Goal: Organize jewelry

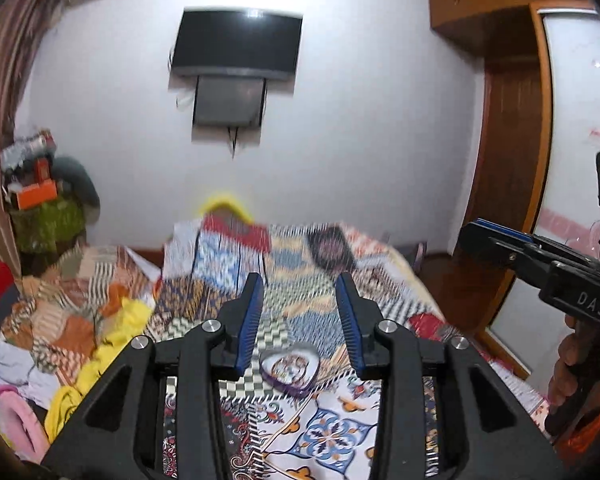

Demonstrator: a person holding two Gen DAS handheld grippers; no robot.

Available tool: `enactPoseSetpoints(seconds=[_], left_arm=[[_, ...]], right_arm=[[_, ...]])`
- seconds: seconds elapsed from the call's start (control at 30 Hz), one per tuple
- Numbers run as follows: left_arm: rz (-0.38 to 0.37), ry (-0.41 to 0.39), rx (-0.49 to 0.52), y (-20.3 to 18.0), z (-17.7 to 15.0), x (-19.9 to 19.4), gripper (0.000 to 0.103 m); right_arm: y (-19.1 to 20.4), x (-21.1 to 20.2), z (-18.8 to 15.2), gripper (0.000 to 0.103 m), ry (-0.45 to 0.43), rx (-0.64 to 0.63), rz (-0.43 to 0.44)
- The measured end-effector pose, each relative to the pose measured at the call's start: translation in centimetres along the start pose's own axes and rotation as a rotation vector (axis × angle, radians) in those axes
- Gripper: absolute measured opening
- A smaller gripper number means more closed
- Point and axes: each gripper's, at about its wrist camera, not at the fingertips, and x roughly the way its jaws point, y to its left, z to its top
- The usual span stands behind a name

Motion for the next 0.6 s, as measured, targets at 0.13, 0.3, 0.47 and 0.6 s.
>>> enactPoseSetpoints(seconds=[0.13,0.3,0.47,0.6], left_arm=[[0.016,-0.077,0.022,-1.3,0.2,-3.4,0.053],[0.068,-0.162,0.027,-2.2,-0.3,-7.0,0.079],[0.086,-0.205,-0.001,-2.3,-0.9,-9.1,0.097],[0.106,-0.209,0.005,-2.3,-1.1,-9.6,0.097]], right_arm=[[1.5,-3.1,0.1,0.044,-0.089,-0.009,-0.04],[3.3,-5.1,-0.5,0.083,-0.165,-0.034,-0.112],[4.2,-5.7,-1.1,0.103,-0.187,-0.039,-0.174],[4.1,-5.4,-1.2,0.103,-0.178,-0.036,-0.192]])
